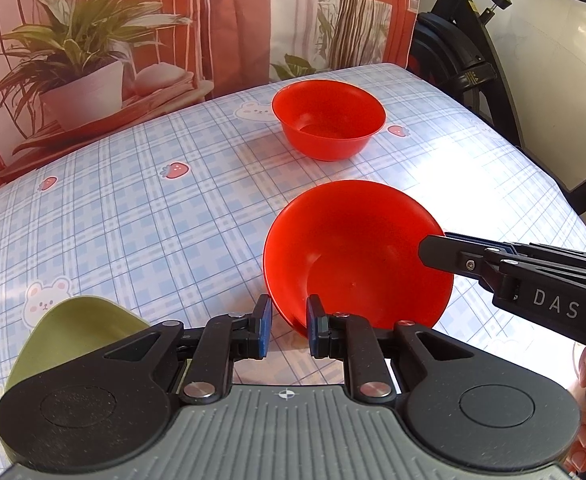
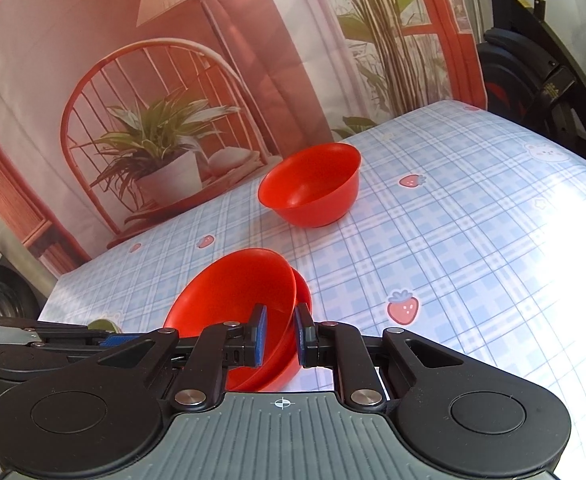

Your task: Organize plates and bowls

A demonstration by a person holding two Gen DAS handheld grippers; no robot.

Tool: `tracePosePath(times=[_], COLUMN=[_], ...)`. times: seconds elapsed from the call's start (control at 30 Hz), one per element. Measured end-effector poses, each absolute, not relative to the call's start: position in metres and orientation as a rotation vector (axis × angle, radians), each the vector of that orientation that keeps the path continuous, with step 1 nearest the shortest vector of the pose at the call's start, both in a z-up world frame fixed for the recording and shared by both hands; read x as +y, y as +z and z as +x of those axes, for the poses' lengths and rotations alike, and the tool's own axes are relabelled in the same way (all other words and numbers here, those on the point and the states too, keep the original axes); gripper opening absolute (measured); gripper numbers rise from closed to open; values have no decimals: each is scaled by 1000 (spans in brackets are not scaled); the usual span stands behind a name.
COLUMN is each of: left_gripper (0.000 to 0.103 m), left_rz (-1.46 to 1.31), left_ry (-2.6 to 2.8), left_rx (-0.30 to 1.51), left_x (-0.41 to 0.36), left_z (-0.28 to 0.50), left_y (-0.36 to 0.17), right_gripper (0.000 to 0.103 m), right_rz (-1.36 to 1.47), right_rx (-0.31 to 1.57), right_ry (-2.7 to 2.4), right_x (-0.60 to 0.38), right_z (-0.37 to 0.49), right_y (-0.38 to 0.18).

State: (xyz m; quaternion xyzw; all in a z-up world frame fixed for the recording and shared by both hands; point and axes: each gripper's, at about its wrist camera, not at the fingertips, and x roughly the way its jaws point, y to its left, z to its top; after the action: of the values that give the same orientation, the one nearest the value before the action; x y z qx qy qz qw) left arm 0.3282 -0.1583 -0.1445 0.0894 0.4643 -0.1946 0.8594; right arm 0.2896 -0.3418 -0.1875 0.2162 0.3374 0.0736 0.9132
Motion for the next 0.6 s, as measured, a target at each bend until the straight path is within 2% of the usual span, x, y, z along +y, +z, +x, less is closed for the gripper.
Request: tracePosePath(times=[0.33, 0.4, 0.47, 0.6], left_gripper=[23, 29, 33, 33], left_rz=[156, 146, 131, 101], left_ry=[-408, -405, -399, -389], left_rx=[998, 997, 987, 967], left_x=[-153, -150, -148, -142], left_z=[333, 335, 337, 344], left_y=[-149, -148, -145, -138], right_gripper=[20, 22, 28, 36], right_rz=[452, 448, 440, 395], right_rx=[693, 689, 684, 673], right_ry=[120, 104, 81, 53], right_x=[-346, -348, -351, -358], right_z=[292, 293, 294, 301], right_y=[-189, -189, -189, -185])
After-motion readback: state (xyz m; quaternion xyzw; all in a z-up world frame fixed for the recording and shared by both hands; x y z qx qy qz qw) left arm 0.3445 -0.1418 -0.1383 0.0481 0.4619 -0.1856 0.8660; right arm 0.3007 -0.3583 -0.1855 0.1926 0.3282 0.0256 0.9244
